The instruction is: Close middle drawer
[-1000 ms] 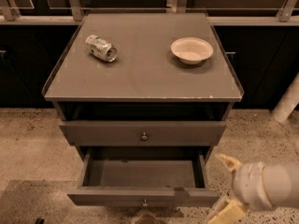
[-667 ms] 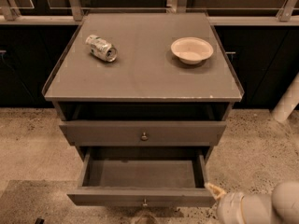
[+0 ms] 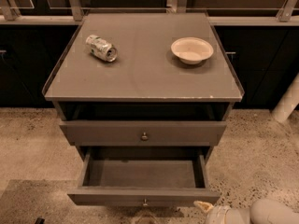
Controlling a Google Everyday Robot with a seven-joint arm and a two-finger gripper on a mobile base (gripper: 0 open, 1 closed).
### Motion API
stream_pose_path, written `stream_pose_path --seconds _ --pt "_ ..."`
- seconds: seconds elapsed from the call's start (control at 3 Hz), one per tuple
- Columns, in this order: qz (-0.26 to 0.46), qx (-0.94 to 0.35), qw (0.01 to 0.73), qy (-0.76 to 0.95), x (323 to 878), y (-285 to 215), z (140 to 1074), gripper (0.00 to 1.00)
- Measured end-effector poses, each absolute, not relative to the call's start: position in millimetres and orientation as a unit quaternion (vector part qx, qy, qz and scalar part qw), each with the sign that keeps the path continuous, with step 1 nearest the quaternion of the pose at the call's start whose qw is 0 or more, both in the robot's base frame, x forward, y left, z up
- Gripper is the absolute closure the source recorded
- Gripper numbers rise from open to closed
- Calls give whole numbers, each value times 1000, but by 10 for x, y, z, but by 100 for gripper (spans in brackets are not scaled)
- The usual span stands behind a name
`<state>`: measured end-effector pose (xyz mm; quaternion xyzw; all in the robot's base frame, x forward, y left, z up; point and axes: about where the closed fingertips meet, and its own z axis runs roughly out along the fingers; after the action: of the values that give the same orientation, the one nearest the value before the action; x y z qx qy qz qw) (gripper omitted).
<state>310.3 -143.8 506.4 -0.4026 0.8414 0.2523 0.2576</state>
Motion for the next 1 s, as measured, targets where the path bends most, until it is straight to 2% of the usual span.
stream_pose_path --seconds 0.33,1.0 --pt "252 -403 258 841 3105 -1438 5064 43" --pt "228 -391 297 841 3732 -1637 4811 89"
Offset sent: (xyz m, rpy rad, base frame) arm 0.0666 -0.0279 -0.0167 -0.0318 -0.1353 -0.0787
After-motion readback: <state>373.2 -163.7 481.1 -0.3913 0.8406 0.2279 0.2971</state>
